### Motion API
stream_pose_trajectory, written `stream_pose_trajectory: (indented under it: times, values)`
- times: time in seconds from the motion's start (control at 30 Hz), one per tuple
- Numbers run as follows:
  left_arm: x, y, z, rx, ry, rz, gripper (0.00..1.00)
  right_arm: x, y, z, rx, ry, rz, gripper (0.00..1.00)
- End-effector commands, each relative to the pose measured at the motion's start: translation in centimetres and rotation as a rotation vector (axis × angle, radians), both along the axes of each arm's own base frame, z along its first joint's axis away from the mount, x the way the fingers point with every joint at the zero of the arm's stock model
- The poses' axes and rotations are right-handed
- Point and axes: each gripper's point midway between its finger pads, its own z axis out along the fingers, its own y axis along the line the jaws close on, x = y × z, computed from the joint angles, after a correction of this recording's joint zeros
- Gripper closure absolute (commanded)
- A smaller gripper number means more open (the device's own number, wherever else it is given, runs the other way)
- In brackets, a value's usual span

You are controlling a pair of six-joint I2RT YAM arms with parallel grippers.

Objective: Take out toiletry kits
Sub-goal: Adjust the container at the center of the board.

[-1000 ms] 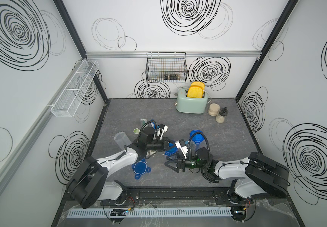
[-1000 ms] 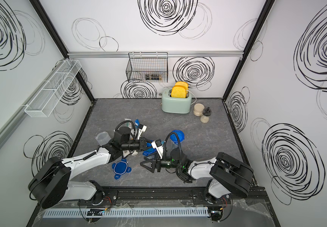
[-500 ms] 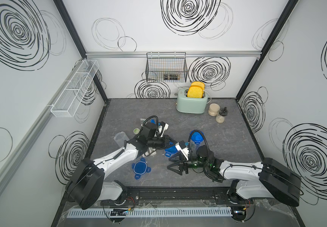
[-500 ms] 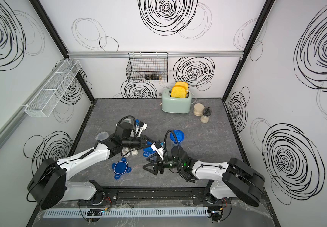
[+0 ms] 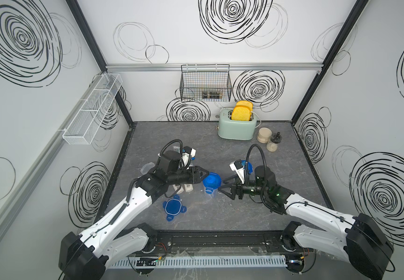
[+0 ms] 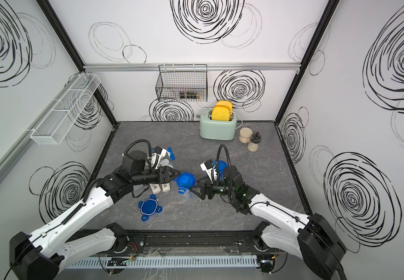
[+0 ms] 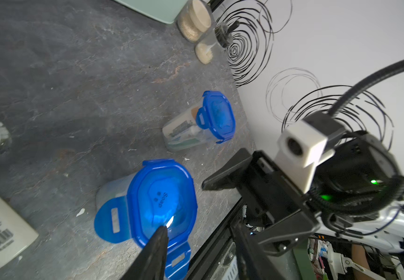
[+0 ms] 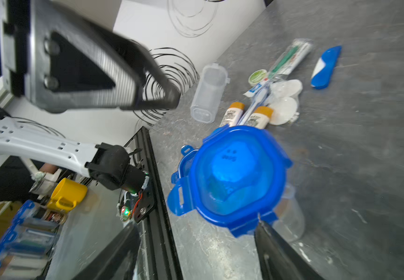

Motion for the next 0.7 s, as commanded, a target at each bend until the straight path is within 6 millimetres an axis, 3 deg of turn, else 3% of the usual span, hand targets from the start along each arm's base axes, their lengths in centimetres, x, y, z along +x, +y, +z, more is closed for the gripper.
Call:
stream_pose_trajectory:
  times: [0.0,0.23,0.43,0.67]
  values:
    - [-0.8,0.7,-2.8,0.064,0.054,-0.001,0.5,0.9,-0.5,-0.6,-0.054,0.001,-0.043,0.22]
    - [-1.1,-0.9,-4.0,0.033,0.092,-0.053,0.52,0.8,0.8,-1.2,-0.062,0.026,0.025,0.23]
    - [-1.0,-1.1,-4.9,0.051,0.106,-0.059,0.54,0.7,1.4,-1.0,-0.059,0.013,0.06,0.24]
    - [0.2,-0.9,-5.1,0.097,0.091,-0.042,0.55,-1.6,2.1,-0.8,-0.052,0.001,0.135,0.26]
